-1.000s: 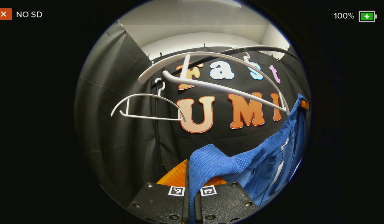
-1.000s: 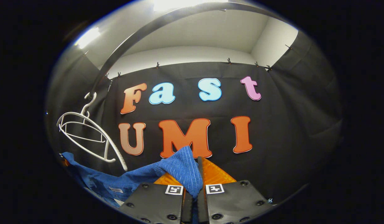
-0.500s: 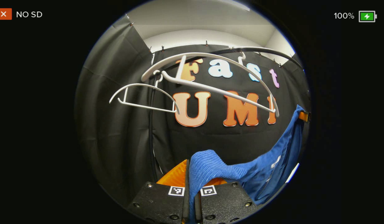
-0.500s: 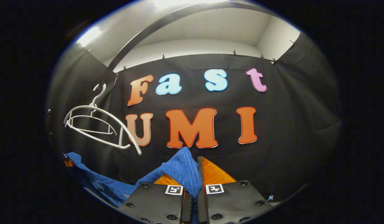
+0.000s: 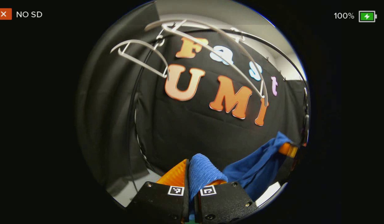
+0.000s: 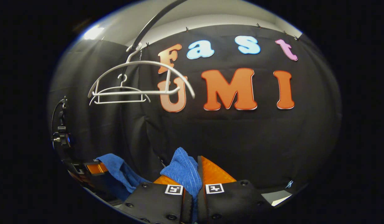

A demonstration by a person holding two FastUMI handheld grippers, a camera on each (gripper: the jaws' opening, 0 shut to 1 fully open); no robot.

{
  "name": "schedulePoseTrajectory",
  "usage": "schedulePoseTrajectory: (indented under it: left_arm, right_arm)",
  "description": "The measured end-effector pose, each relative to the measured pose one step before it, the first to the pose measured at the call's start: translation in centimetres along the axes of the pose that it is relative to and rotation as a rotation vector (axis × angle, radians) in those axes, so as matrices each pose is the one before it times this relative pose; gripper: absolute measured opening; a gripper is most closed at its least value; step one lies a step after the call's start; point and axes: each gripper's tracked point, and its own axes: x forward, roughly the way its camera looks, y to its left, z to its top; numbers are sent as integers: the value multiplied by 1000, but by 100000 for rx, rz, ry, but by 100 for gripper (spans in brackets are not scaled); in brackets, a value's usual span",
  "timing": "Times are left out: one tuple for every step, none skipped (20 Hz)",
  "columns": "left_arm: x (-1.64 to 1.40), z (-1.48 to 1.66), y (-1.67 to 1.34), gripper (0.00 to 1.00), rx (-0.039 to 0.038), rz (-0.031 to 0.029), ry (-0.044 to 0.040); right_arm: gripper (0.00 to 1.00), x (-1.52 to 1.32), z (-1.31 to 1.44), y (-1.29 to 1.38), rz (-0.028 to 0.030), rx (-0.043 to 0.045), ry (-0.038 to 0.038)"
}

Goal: Grasp the clothes on the hanger with both hands and then place them into the laundry hamper below.

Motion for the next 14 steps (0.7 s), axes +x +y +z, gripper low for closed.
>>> schedulePoseTrajectory:
  left_arm:
    - [175, -1579, -136, 3, -3411, -504, 3786]
    - [340, -1521, -355, 4, -3965, -1043, 3838]
    - [136, -1519, -20, 4, -3528, -74, 4513]
    - [142, -1603, 422, 4, -2474, 1776, 4782]
    - [414, -1654, 436, 4, -1739, 1891, 4375]
    - [189, -1446, 432, 7, -915, 1765, 3666]
    - [37, -1336, 357, 7, -390, 1896, 3256]
    - [41, -1335, 422, 8, 155, 1915, 3515]
    - [344, -1441, 719, 8, 586, 2005, 3693]
    - [296, -1407, 325, 11, 929, 1793, 4304]
    - [131, -1339, 3, 12, 1142, 982, 3746]
    - [233, -664, -89, 18, 1113, 677, 2003]
    - [69, -814, 273, 14, 1171, 884, 1418]
    - [94, -711, -30, 17, 1090, 492, 1649]
  right_arm:
    - [13, 429, -1583, 658, 1606, 985, 4206]
    - [13, 460, -2301, 599, 1269, 551, 3729]
    - [13, 367, -1383, 605, 873, 352, 3335]
    - [13, 440, -1504, 316, 689, 942, 3569]
    - [13, 609, -1656, 315, 879, 1701, 4375]
    - [13, 300, -1629, 115, 415, 1902, 3903]
    - [13, 330, -1623, -121, -170, 1363, 3714]
    - [13, 489, -1416, -216, -799, 886, 3740]
    - [13, 669, -1746, -355, -1019, 971, 3746]
    - [14, 296, -1391, -193, -318, 1448, 3748]
    - [14, 483, -1432, -111, -310, 1700, 3217]
    - [14, 403, -1202, -112, -259, 1357, 2891]
    - [14, 400, -1102, -422, -696, 684, 2896]
    - [14, 365, -908, -407, -941, 201, 2754]
